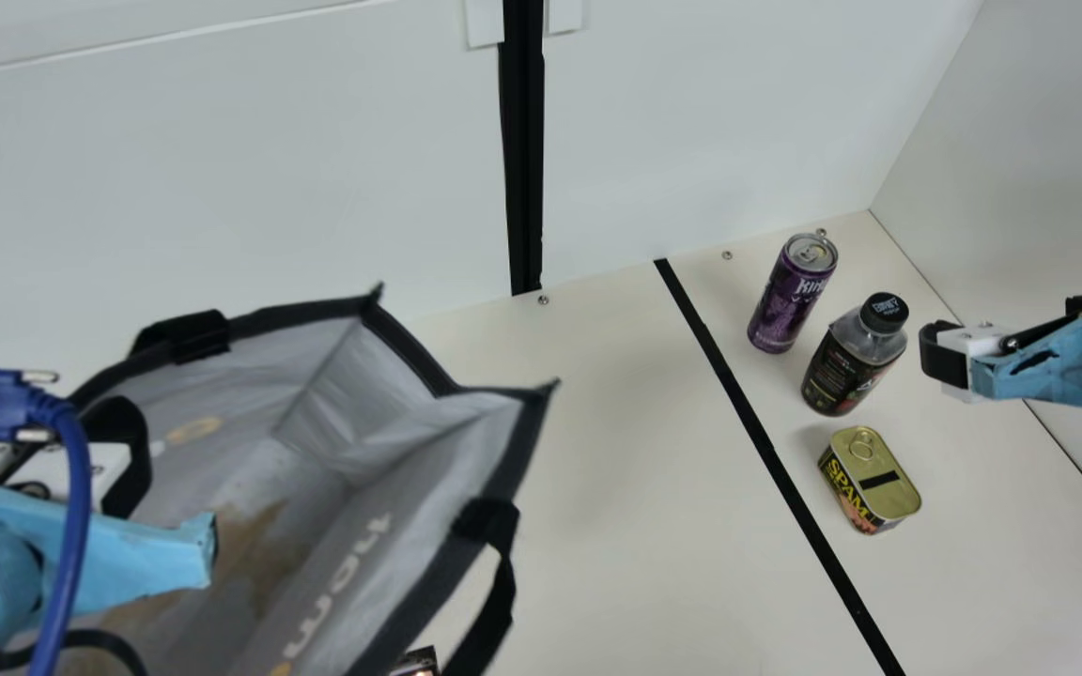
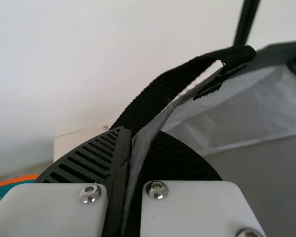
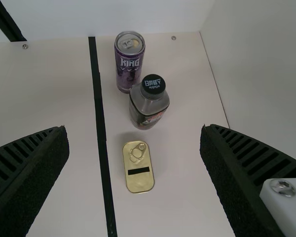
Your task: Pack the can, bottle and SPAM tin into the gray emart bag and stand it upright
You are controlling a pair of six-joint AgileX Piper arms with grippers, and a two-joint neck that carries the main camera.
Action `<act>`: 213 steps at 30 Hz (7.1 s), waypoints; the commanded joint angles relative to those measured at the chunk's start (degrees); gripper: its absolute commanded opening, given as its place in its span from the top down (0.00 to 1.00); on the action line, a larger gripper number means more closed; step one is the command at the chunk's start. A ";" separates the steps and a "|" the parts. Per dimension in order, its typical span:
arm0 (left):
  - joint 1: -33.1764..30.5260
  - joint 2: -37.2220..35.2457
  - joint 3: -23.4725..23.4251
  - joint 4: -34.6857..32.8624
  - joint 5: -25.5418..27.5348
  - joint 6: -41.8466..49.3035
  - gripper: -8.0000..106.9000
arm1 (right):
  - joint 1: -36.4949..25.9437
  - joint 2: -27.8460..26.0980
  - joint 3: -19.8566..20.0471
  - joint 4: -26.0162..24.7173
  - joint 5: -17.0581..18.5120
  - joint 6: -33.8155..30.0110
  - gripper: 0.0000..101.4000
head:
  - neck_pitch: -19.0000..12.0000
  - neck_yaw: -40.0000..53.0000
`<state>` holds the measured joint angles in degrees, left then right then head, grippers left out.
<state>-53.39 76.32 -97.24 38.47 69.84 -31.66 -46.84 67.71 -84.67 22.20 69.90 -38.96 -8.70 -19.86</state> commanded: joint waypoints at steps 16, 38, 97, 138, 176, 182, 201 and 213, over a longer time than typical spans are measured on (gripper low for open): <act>-4.41 -0.76 12.70 18.09 0.06 -14.61 1.00 | 0.00 0.00 0.00 0.00 0.00 0.00 0.06 | -1.30 -0.14; -12.94 2.93 20.18 20.30 0.06 -22.74 1.00 | 0.00 0.00 0.00 0.00 0.00 0.00 0.06 | -1.30 -0.14; 10.86 5.22 23.79 -35.54 -26.33 -1.48 1.00 | 0.00 0.00 0.00 0.00 0.00 0.00 0.06 | -1.30 -0.14; 16.59 5.96 25.26 -41.10 -31.12 -1.61 1.00 | 0.00 0.00 0.00 0.00 0.00 0.00 0.06 | -1.30 -0.14; 16.71 5.96 25.24 -40.92 -31.14 -1.72 1.00 | 1.52 -0.39 0.17 -1.15 -0.42 1.54 0.06 | -1.30 -0.14; 16.71 5.96 25.24 -40.92 -31.14 -1.72 1.00 | 3.66 0.47 -2.26 -3.73 -0.75 4.65 0.06 | -1.30 -0.14; 16.71 5.96 25.24 -40.92 -31.14 -1.72 1.00 | 8.14 9.33 -13.07 -9.74 -0.13 10.52 0.06 | -1.30 -0.14; 16.71 5.96 25.24 -40.92 -31.14 -1.72 1.00 | 12.02 17.49 -18.76 -12.50 0.00 12.86 0.06 | -1.30 -0.14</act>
<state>-36.68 82.28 -71.99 -2.44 38.70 -33.38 -34.98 84.21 -102.99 9.90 69.83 -26.25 -8.70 -19.95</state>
